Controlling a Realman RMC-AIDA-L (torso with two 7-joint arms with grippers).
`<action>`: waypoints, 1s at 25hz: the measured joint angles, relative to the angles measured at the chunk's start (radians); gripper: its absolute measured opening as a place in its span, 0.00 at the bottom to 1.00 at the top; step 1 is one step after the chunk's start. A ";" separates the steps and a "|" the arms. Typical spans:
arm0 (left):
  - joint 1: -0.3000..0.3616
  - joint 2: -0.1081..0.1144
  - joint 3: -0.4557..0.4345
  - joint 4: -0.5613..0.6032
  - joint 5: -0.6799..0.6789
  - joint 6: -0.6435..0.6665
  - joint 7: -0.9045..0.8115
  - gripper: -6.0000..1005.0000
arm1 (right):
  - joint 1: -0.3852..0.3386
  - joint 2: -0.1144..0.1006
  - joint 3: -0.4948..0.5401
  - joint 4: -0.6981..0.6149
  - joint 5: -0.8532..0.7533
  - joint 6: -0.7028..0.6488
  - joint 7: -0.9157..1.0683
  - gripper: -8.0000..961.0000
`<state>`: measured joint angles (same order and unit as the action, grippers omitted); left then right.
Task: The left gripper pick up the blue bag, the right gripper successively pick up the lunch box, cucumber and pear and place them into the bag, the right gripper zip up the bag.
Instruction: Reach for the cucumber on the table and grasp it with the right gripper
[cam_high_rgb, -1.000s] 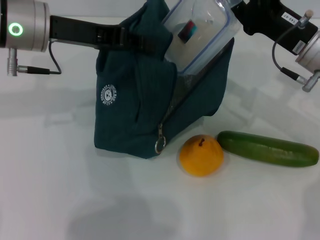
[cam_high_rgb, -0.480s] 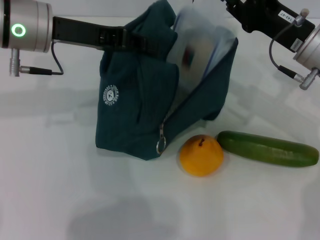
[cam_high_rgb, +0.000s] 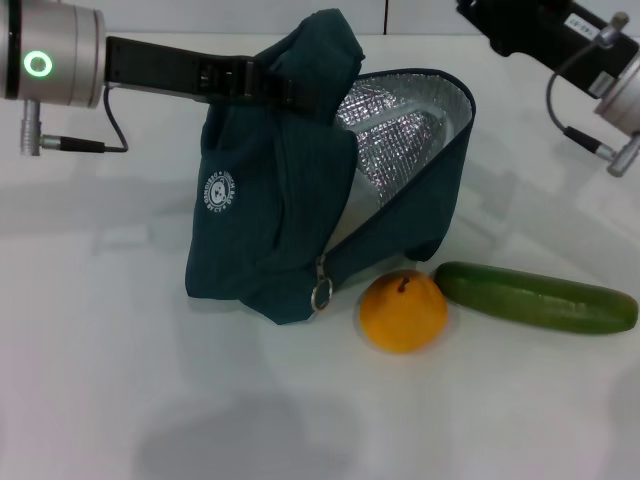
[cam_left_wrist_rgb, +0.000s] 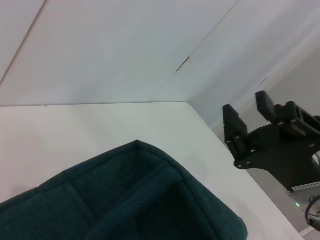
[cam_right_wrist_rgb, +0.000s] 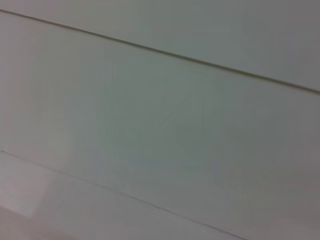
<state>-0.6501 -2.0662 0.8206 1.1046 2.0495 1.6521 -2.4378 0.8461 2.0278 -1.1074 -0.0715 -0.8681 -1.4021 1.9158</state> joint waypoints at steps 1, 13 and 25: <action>0.000 0.000 -0.001 -0.004 -0.001 0.000 0.002 0.08 | -0.012 0.000 0.000 -0.015 0.000 -0.003 -0.001 0.32; 0.028 0.002 -0.053 -0.025 -0.001 -0.013 0.026 0.08 | -0.240 -0.036 -0.026 -0.234 -0.089 0.001 -0.127 0.56; 0.063 0.005 -0.109 -0.085 -0.007 -0.021 0.083 0.08 | -0.329 -0.143 -0.016 -0.584 -0.655 -0.015 -0.207 0.87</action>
<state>-0.5870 -2.0616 0.7113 1.0199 2.0429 1.6312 -2.3549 0.5171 1.8847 -1.1239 -0.6554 -1.5228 -1.4170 1.7083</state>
